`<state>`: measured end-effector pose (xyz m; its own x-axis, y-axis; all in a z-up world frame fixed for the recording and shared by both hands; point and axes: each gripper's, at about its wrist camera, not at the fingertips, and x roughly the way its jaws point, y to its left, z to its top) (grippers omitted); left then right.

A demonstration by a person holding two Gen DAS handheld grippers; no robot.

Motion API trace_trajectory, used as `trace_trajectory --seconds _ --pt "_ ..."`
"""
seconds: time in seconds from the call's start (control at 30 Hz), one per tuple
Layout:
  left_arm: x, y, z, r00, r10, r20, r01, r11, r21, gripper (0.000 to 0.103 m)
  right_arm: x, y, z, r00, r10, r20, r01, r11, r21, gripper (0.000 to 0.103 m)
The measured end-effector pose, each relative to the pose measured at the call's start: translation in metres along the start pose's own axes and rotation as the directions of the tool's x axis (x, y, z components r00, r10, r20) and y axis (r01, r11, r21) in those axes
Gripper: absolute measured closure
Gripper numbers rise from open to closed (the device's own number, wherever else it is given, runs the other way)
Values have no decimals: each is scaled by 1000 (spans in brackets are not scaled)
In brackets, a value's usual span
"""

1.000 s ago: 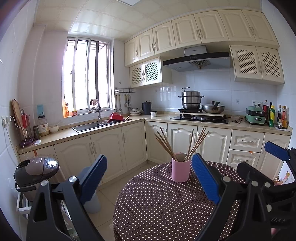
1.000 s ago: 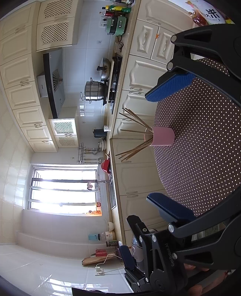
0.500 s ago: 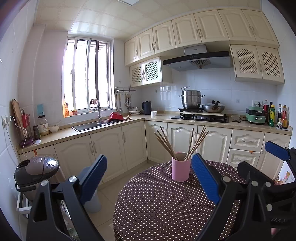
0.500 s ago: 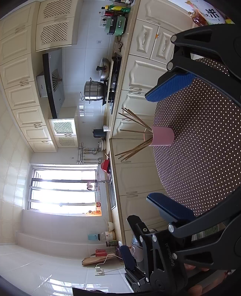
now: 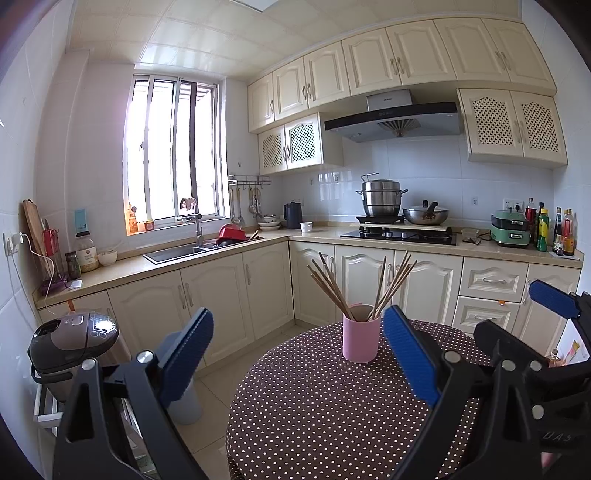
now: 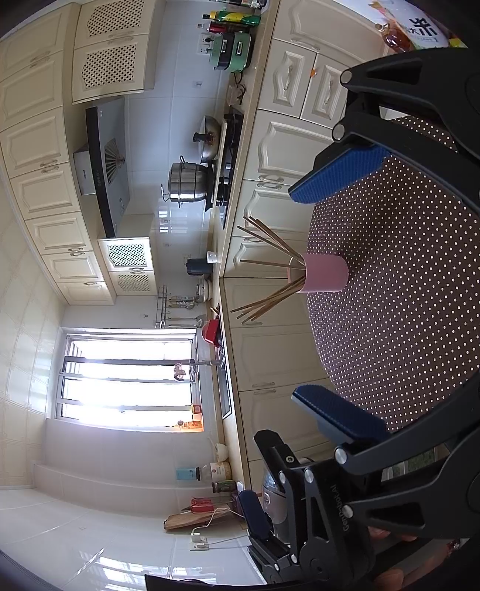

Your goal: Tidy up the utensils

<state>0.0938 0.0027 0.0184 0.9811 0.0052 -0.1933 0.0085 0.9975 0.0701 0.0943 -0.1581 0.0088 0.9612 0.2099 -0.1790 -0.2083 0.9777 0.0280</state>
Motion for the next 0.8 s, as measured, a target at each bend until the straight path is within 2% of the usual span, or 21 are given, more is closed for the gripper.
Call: trace_trajectory --seconds 0.8 --pt "2 -1 1 1000 -12 -7 12 1000 11 11 1 -3 -2 1000 -1 -6 1 1000 8 6"
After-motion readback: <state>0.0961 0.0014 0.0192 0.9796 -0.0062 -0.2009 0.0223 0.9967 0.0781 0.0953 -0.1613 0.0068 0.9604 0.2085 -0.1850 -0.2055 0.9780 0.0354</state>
